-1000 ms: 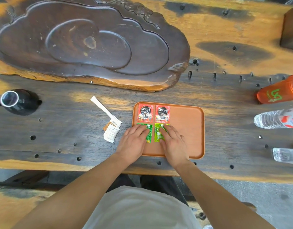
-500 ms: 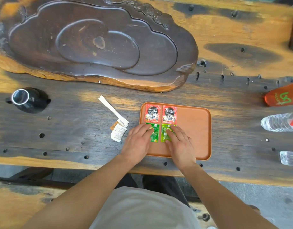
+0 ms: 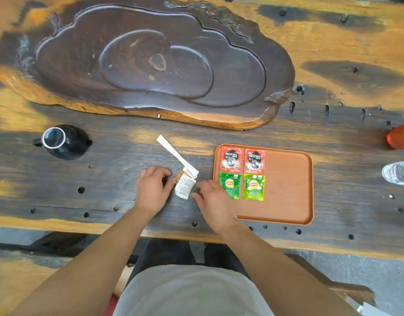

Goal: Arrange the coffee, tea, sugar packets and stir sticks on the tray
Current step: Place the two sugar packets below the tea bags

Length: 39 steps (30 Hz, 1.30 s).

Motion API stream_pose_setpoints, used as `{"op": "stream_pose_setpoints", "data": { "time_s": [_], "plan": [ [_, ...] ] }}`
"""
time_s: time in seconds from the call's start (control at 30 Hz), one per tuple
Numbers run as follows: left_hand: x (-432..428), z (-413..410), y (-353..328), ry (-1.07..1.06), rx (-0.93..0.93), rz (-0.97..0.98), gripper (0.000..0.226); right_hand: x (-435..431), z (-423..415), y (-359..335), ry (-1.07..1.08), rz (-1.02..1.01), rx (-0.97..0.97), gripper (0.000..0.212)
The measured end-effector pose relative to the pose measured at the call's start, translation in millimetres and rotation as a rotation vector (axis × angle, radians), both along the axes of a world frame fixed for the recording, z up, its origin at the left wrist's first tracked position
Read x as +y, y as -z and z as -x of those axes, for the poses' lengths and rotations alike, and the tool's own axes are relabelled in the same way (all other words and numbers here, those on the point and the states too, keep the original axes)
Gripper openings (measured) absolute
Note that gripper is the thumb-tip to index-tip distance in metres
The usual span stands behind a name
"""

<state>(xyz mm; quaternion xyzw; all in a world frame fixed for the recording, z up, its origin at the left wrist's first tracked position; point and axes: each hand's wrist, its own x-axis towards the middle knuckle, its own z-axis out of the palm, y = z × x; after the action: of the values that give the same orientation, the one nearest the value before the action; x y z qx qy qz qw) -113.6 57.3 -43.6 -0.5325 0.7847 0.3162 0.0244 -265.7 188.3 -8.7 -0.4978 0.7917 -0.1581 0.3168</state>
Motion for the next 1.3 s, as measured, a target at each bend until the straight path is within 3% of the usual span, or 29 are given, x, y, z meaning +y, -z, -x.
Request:
{"op": "stream_pose_setpoints", "data": {
  "time_s": [0.13, 0.37, 0.43, 0.63, 0.83, 0.93, 1.03, 1.1, 1.2, 1.3],
  "plan": [
    [-10, 4, 1, 0.131, 0.011, -0.032, 0.025, -26, -23, 2, 0.070, -0.166, -0.057, 0.036],
    [-16, 15, 0, 0.188, -0.017, -0.063, 0.006, -37, -47, 7, 0.177, -0.266, 0.067, 0.063],
    [-18, 17, -1, 0.207, -0.019, -0.085, 0.008, -39, -52, 10, 0.218, -0.251, 0.064, 0.060],
    [-23, 2, -5, 0.249, 0.081, -0.122, 0.012, -32, -50, 15, 0.272, -0.111, 0.066, 0.020],
    [-37, -12, -18, 0.030, 0.128, -0.391, 0.016, -20, -35, 12, 0.487, 0.011, -0.160, 0.013],
    [-46, -18, -22, -0.053, 0.133, -0.464, 0.025, -17, -25, 0, 0.641, -0.043, -0.278, 0.017],
    [-53, -21, -27, -0.127, 0.088, -0.458, 0.034, -7, -13, -4, 0.680, -0.044, -0.341, 0.015],
    [-52, -23, -32, -0.147, 0.061, -0.424, 0.026, 4, -6, -7, 0.696, -0.022, -0.354, 0.004],
    [-45, -23, -43, -0.107, 0.032, -0.329, 0.013, 25, 5, -9, 0.731, -0.004, -0.349, 0.005],
    [-30, -15, -54, -0.093, 0.094, -0.346, 0.019, 51, 18, -7, 0.768, 0.001, -0.340, 0.005]
  ]
}}
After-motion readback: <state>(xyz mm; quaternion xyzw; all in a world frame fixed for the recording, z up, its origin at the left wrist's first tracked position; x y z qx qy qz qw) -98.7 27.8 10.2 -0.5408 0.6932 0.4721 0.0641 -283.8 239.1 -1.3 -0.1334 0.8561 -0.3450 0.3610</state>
